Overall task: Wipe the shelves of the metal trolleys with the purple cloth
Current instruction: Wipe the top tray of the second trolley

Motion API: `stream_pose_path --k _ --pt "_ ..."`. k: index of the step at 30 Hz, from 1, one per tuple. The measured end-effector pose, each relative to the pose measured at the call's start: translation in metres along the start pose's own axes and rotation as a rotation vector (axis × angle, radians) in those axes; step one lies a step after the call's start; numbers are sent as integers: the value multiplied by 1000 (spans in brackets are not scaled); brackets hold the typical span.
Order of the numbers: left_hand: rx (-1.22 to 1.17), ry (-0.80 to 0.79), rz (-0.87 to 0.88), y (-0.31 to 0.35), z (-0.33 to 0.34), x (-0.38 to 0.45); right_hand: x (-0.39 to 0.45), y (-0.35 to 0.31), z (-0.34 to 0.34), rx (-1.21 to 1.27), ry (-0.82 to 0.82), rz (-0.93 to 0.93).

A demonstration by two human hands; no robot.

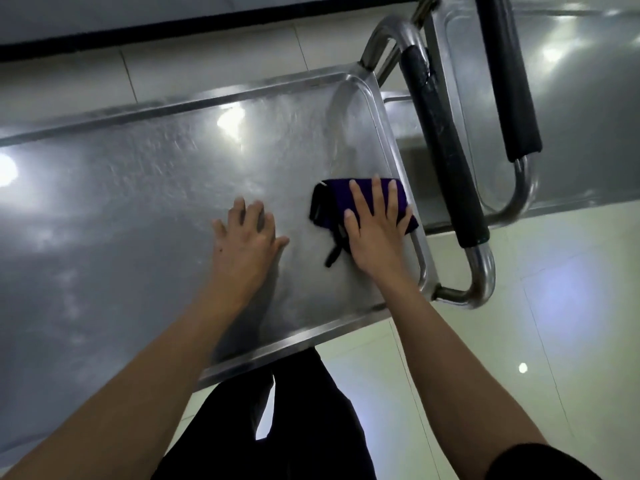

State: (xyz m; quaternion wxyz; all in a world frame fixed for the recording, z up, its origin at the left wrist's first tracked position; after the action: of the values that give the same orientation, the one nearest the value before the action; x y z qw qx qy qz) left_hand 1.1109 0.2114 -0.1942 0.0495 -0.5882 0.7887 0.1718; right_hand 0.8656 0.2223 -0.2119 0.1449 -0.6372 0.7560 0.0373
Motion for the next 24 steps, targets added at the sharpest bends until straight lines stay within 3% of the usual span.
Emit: stream_pose_path --k 5,12,18,24 --pt "-19 43 -15 3 3 6 107 -22 -27 -3 19 -63" --pt "-52 245 2 -1 21 8 218 -58 -51 -6 69 -118" --pt "-75 221 -16 -1 22 12 205 -50 -46 7 97 -126" --pt "-100 170 -26 1 21 12 116 -25 -22 26 85 -91"
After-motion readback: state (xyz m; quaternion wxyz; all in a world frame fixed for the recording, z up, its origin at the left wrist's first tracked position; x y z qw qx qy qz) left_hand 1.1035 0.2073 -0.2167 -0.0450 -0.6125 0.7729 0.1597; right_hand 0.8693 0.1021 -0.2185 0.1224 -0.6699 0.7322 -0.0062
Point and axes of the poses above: each hand's wrist, its own x-axis towards the middle knuckle, its own z-axis out of the palm, y = z × x, the point moved 1 cm from there along x, towards the middle knuckle, and after that the axes turned 2 degrees about -x, right-handed, at the moved point
